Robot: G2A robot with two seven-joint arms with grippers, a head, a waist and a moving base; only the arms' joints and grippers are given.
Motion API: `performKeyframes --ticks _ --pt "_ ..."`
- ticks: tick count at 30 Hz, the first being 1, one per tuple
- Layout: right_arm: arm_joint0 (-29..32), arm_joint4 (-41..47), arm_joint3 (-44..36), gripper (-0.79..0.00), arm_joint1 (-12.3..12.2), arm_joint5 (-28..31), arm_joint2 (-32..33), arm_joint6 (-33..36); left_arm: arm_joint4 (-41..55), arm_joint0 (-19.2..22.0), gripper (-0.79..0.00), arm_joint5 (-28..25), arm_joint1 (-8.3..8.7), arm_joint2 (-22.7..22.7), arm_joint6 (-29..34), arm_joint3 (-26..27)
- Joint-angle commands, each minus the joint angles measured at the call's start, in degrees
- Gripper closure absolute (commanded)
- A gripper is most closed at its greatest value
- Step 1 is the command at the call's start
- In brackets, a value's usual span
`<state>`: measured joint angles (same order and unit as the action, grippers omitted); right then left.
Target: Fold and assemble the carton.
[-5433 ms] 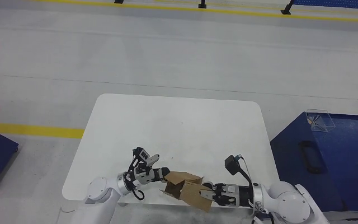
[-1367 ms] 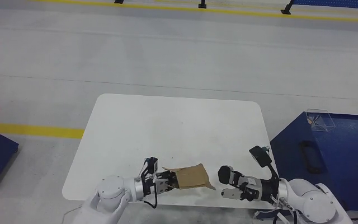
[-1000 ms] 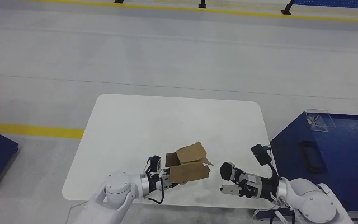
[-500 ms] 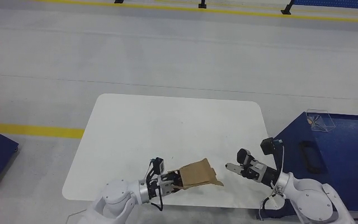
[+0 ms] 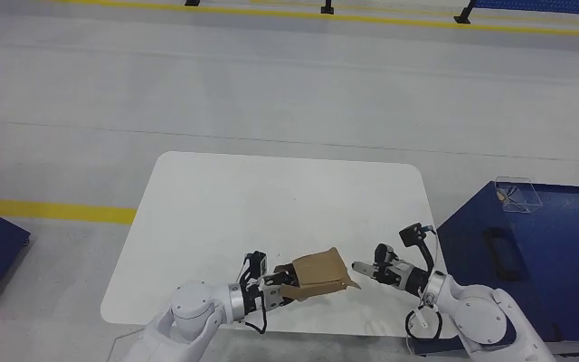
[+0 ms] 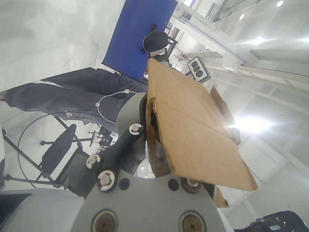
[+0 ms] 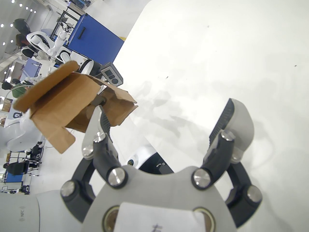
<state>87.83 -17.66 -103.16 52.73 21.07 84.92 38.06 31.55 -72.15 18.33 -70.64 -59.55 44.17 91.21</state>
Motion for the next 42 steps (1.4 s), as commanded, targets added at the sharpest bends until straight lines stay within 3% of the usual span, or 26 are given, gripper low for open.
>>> performKeyframes --ticks 1,10,22,34,42 --pt "-0.8 -1.08 0.55 -0.785 0.1 0.05 -1.3 0.56 1.75 -0.08 0.0 2.02 -0.08 0.08 -0.58 0.08" --pt "-3.28 -3.12 2.75 -0.785 0.68 -0.86 -5.18 -0.17 11.87 1.75 0.0 9.87 -0.53 -0.79 -1.44 -2.1" --pt "-6.34 -2.18 6.58 -0.785 1.54 0.55 -10.82 1.72 10.85 2.26 0.0 6.4 -0.54 0.31 -1.8 -2.1" --pt "-1.93 -0.22 1.01 -0.785 0.59 2.5 -2.97 -0.74 11.41 2.71 0.0 6.88 -0.74 0.79 -5.64 -3.78" --pt "-0.83 -0.69 -2.04 -0.785 0.61 1.71 -3.47 -0.16 12.27 2.9 0.0 7.69 -0.87 1.21 -6.9 -4.0"
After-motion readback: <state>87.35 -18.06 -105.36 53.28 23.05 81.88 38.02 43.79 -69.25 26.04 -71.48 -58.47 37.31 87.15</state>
